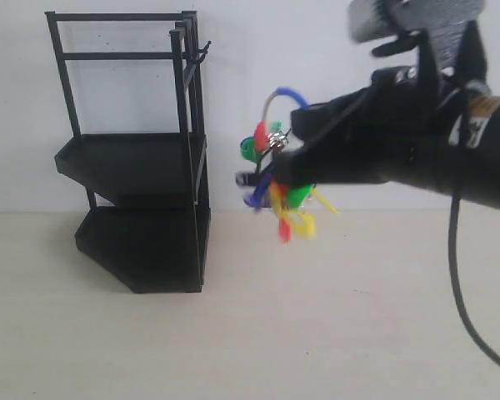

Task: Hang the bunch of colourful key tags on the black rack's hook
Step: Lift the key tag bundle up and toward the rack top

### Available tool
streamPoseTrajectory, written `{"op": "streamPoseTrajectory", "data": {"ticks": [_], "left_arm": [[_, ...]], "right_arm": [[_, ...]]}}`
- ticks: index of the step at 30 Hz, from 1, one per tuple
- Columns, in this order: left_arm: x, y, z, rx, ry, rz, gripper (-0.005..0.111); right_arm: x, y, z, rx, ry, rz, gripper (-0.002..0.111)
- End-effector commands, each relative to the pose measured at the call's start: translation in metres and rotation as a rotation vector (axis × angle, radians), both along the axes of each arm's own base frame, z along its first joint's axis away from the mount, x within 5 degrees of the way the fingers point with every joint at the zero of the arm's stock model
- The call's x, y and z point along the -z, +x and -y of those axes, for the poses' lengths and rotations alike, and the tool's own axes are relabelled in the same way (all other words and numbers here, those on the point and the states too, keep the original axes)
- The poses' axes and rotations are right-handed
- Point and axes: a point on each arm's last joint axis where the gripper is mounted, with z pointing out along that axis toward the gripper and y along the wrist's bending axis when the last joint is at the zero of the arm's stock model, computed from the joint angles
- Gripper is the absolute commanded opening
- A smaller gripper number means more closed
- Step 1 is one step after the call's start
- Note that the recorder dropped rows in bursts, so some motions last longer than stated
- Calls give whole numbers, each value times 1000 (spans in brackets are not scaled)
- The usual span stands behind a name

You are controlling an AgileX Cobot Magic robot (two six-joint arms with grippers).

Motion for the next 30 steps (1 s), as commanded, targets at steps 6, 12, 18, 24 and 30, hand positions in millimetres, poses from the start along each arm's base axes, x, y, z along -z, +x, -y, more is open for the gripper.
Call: {"op": "streamPoseTrajectory", "data": {"ticks": [6,12,18,24,30], "left_arm": [[-2,0,0,-4,-2,10,4],[-2,0,0,-4,-2,10,4],[-2,0,0,-4,-2,10,4],[-2,0,0,-4,-2,10,4],[-2,0,0,-4,-2,10,4]], "right_arm": [[4,7,11,49,-20,-62,0],[3,0,1,-32,-154,56,0],[-2,16,12,82,92,-17,0],[4,17,-18,-56,-95,96,0],[-9,57,-30,-8,-146,102,0]]}}
